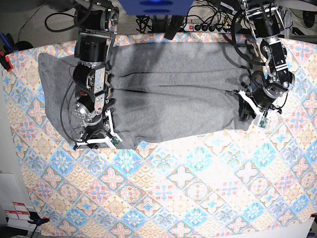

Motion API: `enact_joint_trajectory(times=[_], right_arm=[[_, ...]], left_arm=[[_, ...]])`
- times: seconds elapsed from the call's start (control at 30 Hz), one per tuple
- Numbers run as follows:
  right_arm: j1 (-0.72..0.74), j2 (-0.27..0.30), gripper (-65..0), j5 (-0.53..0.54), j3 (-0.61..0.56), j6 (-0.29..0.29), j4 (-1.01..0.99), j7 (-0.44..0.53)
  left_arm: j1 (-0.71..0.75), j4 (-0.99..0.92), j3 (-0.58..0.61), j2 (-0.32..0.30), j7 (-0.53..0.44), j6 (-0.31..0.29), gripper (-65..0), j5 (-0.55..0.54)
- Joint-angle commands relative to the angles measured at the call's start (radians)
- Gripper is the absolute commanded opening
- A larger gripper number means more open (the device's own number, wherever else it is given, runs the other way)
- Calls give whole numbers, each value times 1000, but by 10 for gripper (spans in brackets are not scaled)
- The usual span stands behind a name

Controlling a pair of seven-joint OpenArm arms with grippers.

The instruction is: Fold the T-shirt properly

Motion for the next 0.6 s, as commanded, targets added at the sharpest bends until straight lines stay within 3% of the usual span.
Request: enact_joint_trajectory(times=[0.0,0.13,0.37,0.57], right_arm=[[24,2,-422,-21,-4,-13,-2,11],[24,2,-366,-150,-4,-13,-76,21],[25,-1,-343,-145,-7,-15,-85,22],[25,-1,-343,-148,-75,-15,-117,48]], left_arm=[[-12,17,-4,-10,-24,-2,-650,-20],[-12,17,-4,-10,-24,-2,-650,-21],[-12,17,-4,-10,-23,-2,-650,-23],[-12,17,-4,-10,-23,-2,-650,-23]])
